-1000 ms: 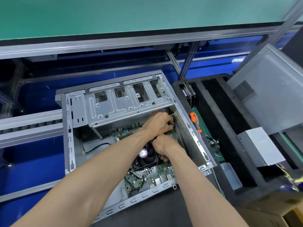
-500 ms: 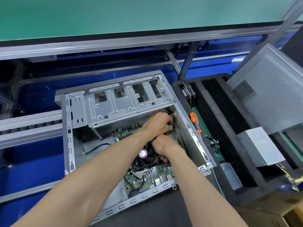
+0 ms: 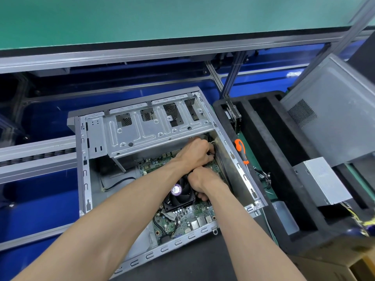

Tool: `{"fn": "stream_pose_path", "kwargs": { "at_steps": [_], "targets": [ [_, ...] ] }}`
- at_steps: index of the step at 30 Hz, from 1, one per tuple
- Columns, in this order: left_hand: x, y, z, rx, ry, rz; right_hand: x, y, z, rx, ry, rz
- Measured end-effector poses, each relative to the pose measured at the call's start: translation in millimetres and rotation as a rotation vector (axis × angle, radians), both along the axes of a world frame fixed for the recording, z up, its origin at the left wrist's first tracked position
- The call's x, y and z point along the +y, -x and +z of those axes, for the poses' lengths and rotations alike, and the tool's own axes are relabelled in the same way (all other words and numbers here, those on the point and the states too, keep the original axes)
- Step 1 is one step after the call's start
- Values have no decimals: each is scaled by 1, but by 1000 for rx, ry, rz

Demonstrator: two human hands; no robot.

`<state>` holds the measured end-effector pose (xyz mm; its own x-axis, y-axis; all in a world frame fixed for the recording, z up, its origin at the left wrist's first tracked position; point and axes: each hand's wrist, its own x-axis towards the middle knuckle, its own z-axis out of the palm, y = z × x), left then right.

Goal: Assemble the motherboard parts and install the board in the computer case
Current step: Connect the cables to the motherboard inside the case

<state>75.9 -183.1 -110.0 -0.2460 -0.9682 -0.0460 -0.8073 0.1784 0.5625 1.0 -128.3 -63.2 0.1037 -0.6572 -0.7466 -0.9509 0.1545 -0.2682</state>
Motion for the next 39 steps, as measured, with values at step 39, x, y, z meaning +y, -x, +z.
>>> {"fn": "stream_pose_path", "kwargs": {
  "at_steps": [39],
  "targets": [
    [3,-1,7,23,-36,-3,-2,0,-3,21,-9,12]
  ]
}}
